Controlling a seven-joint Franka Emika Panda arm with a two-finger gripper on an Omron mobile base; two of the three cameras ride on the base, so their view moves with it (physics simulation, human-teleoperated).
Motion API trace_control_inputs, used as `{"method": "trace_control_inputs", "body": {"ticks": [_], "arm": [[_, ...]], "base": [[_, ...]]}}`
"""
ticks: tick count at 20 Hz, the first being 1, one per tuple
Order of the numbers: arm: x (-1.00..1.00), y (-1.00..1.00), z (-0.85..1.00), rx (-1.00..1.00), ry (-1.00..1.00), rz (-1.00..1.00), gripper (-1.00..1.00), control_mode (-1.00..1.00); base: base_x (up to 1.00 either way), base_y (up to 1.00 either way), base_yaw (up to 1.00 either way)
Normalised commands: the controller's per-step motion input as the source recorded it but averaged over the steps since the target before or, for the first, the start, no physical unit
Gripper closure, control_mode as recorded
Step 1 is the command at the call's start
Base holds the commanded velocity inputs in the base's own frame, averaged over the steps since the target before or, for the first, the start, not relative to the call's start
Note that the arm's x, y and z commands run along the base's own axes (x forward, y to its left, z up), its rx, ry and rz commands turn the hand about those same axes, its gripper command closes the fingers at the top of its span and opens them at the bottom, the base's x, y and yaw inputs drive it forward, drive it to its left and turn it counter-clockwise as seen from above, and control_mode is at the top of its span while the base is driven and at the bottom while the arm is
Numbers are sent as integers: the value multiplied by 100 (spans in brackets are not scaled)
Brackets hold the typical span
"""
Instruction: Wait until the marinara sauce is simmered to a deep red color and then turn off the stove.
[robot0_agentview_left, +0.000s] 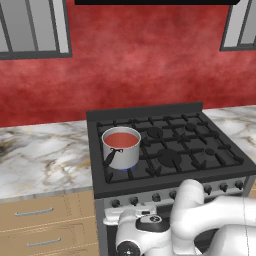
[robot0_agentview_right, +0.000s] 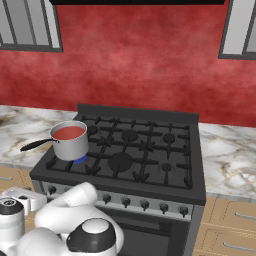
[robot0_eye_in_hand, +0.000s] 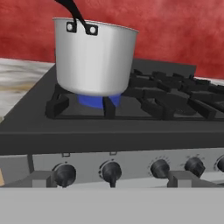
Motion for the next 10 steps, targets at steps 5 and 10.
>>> {"method": "trace_control_inputs", "body": {"ticks": [5, 10], "arm": [[19, -1, -8, 0, 0, 0, -100, -100], [5, -3, -22, 0, 0, 0, -100, -100]], "base": [[0, 0, 0], [0, 0, 0]]}}
